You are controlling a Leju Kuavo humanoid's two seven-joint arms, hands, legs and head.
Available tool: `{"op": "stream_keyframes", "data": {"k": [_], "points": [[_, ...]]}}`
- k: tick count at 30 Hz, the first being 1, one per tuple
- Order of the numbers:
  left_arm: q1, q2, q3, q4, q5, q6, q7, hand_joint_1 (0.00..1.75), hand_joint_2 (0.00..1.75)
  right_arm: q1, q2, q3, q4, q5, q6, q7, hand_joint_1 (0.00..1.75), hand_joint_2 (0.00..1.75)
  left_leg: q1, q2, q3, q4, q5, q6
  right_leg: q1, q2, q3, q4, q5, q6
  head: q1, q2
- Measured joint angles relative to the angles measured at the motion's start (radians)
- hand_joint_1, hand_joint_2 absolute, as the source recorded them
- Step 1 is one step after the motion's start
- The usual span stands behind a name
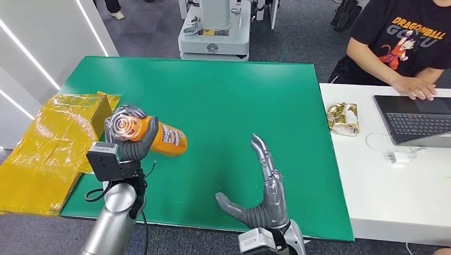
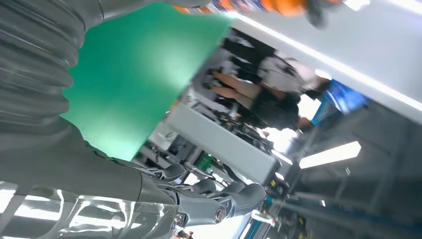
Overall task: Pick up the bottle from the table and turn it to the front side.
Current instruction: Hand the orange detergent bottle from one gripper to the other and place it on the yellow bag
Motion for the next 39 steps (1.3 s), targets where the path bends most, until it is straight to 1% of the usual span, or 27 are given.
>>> {"op": "stream_keyframes", "data": {"k": [3,8,11,14,16,18,20,23,28,31,35,39], "points": [[-0.007,0.038,0.012,-0.001,-0.071,0.066,0.019,1.75,1.75,0.012,0.015,0.011,-0.032,-0.066,-0.022,-0.038,0.0,1.75,0.0,0.0,0.0,0.0,0.0,0.0,0.0,0.0,0.0,0.0,0.0,0.0,0.0,0.0],[-0.016,0.101,0.042,0.001,-0.147,0.169,0.023,1.75,1.75,0.02,0.024,0.022,-0.079,-0.112,-0.026,-0.065,0.0,1.75,0.0,0.0,0.0,0.0,0.0,0.0,0.0,0.0,0.0,0.0,0.0,0.0,0.0,0.0],[-0.024,0.154,0.061,0.005,-0.219,0.226,0.039,1.75,1.75,0.022,0.026,0.023,-0.105,-0.144,-0.034,-0.099,0.0,1.75,0.0,0.001,0.0,0.0,0.0,0.0,0.0,0.001,0.0,0.0,0.0,0.0,0.0,0.0],[-0.022,0.214,0.075,0.007,-0.263,0.244,0.055,1.75,1.75,0.026,0.026,0.023,-0.128,-0.162,-0.052,-0.122,0.0,1.75,0.001,0.001,0.0,0.0,0.0,0.0,0.0,0.001,0.0,0.001,0.0,0.0,0.0,0.0],[-0.019,0.244,0.082,0.008,-0.291,0.254,0.07,1.75,1.75,0.027,0.026,0.023,-0.138,-0.17,-0.057,-0.127,0.0,1.75,0.001,0.001,0.0,0.0,0.0,0.0,0.0,0.001,0.0,0.001,0.0,-0.001,0.0,0.0],[-0.012,0.275,0.087,0.009,-0.351,0.27,0.095,1.75,1.75,0.027,0.026,0.023,-0.146,-0.181,-0.057,-0.131,0.0,1.75,0.001,0.001,0.0,0.0,0.0,0.0,0.0,0.001,0.0,0.001,0.0,-0.001,0.0,0.0],[-0.001,0.318,0.092,0.011,-0.415,0.279,0.114,1.75,1.75,0.028,0.026,0.022,-0.152,-0.194,-0.052,-0.134,0.0,1.75,0.001,0.002,0.0,-0.001,0.0,-0.001,0.0,0.002,0.0,0.001,0.0,-0.001,0.0,0.0],[0.013,0.384,0.104,0.019,-0.469,0.261,0.124,1.75,1.75,0.029,0.026,0.021,-0.158,-0.21,-0.041,-0.14,0.0,1.75,0.001,0.003,0.001,-0.001,0.0,-0.001,0.001,0.002,-0.001,0.001,-0.001,-0.001,0.0,0.0],[0.021,0.471,0.104,0.031,-0.619,0.137,0.174,1.75,1.75,0.032,0.024,0.02,-0.164,-0.237,-0.021,-0.145,0.0,1.75,0.001,0.003,0.001,-0.001,0.0,-0.001,0.001,0.002,-0.001,0.001,-0.001,-0.001,0.0,0.0],[0.014,0.506,0.098,0.041,-0.694,0.08,0.203,1.75,1.75,0.035,0.023,0.019,-0.171,-0.241,-0.009,-0.146,0.0,1.75,0.001,0.003,0.001,0.0,0.0,-0.001,0.001,0.003,-0.001,0.001,-0.001,-0.001,0.0,0.0],[0.002,0.539,0.089,0.055,-0.758,0.054,0.212,1.75,1.75,0.039,0.021,0.019,-0.179,-0.242,-0.002,-0.146,0.0,1.75,0.001,0.003,0.001,0.0,0.0,-0.001,0.001,0.003,-0.001,0.001,-0.001,-0.001,0.0,0.0],[-0.017,0.577,0.068,0.084,-0.898,0.009,0.217,1.75,1.75,0.041,0.019,0.019,-0.188,-0.244,0.009,-0.146,0.0,1.75,0.001,0.003,0.001,0.0,0.0,-0.002,0.001,0.003,-0.001,0.001,-0.001,-0.001,0.0,0.0]]}}
